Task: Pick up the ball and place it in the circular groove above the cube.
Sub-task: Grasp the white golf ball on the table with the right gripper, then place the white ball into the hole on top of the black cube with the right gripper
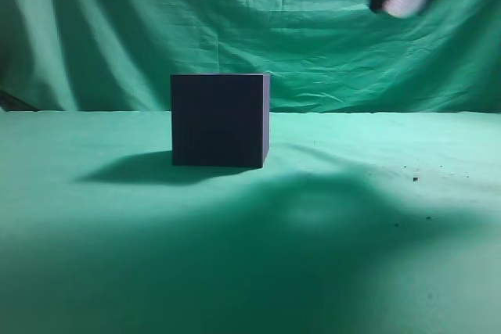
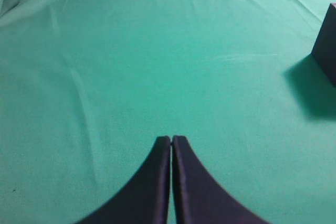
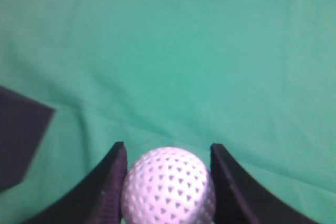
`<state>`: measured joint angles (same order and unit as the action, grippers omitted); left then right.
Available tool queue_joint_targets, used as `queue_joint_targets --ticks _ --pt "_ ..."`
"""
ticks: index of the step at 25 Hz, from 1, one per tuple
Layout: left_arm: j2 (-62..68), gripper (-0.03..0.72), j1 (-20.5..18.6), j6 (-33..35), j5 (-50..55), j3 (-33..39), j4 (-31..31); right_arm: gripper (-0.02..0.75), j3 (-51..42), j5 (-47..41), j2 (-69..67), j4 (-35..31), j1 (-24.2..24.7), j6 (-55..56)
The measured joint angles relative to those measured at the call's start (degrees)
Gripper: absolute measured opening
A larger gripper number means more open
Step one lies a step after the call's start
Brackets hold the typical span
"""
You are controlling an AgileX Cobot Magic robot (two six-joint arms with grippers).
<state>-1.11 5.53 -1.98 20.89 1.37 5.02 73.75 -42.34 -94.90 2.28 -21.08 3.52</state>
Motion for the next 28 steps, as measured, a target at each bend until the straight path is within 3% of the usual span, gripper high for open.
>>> queue_joint_targets --ticks 6,10,18,28 --pt "0.0 0.0 0.0 0.0 0.0 0.0 0.0 0.314 0.72 -0.06 0.79 -2.36 -14.12 -0.11" --pt "0.0 0.0 0.0 0.0 0.0 0.0 0.0 0.314 0.72 5.13 -2.32 -2.76 -19.32 -0.11" --pt "0.0 0.0 0.0 0.0 0.0 0.0 0.0 0.314 6.42 7.79 -9.59 -2.43 -20.61 -0.11" --pt "0.0 0.0 0.0 0.0 0.0 0.0 0.0 0.314 8.47 8.51 -14.62 3.79 -20.74 -0.19"
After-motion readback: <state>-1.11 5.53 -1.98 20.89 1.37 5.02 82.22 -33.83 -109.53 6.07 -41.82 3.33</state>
